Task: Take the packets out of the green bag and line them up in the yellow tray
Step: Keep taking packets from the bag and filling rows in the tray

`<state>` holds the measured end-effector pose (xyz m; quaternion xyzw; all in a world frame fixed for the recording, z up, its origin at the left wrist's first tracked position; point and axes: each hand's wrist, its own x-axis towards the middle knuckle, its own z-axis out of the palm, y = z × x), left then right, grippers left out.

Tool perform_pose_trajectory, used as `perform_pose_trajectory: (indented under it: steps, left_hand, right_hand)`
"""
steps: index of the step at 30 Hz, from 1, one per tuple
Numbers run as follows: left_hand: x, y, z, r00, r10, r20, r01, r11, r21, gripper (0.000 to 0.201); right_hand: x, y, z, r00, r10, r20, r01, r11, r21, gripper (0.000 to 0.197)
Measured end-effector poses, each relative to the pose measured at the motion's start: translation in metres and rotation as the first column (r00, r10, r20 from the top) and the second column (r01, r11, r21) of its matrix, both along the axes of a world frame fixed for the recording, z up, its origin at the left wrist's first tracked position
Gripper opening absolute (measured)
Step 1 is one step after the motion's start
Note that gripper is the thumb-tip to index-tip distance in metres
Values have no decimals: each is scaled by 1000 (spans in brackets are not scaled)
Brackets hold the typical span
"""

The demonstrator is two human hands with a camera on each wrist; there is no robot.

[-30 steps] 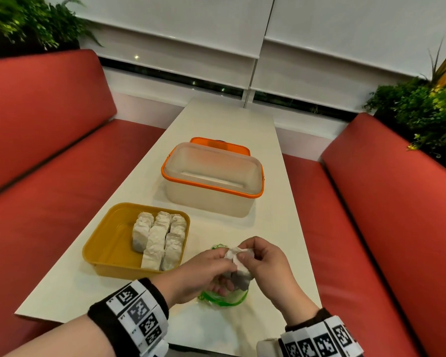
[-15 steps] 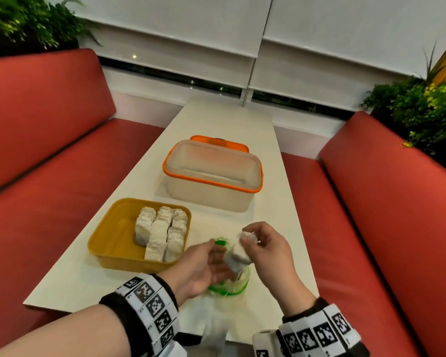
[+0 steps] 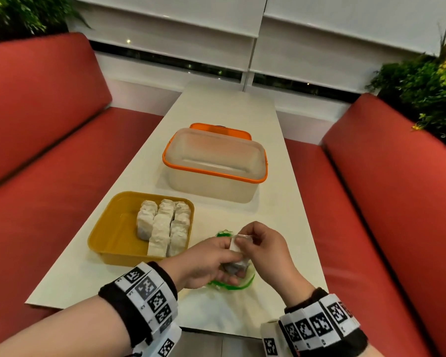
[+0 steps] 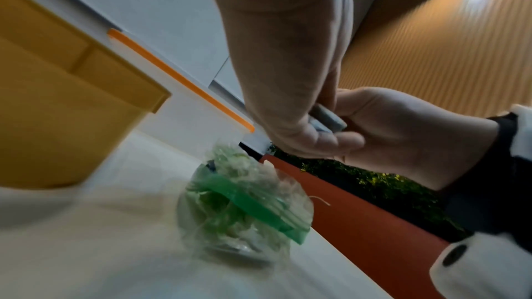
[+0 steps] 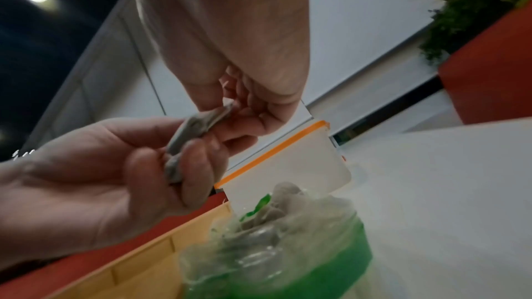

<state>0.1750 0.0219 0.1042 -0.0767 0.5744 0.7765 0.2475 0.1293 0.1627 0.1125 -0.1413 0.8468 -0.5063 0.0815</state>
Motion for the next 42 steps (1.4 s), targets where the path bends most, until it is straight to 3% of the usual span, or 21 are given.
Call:
perform_pose_trajectory:
  steps: [3, 9, 13, 18, 22, 30, 35, 42]
  left_hand:
    - [1, -6, -2, 996, 86, -13, -87, 992, -94, 9]
    - [10, -43, -3, 965, 255, -55, -261, 925, -276, 11]
    - [25, -79, -1, 935, 354, -24, -350, 910, -220, 3]
    - [47, -142, 2, 838, 545, -39, -540, 815, -210, 20]
    - [61, -180, 0, 766, 638, -84, -638, 736, -226, 24]
    - [65, -198, -7, 767, 637, -76, -638, 745, -194, 22]
    - [66, -202, -12, 775, 629, -53, -626, 756, -191, 21]
    - [68, -201, -13, 794, 606, -36, -602, 779, -174, 21]
  right_hand:
    - [-2, -4, 1, 986, 52, -157, -16, 975, 221, 12]
    - [0, -33, 15, 961, 245, -132, -189, 921, 340, 14]
    - [5, -69, 32, 910, 376, -172, -286, 874, 394, 6]
    - [4, -121, 50, 905, 385, -180, -301, 880, 369, 11]
    - [-1, -169, 44, 860, 490, -142, -348, 767, 539, 15]
    - [-11, -226, 11, 833, 551, 51, -392, 523, 757, 12]
    - [-9, -235, 6, 840, 534, 98, -385, 458, 802, 20]
    - [-1, -236, 8, 822, 567, 51, -314, 376, 872, 21]
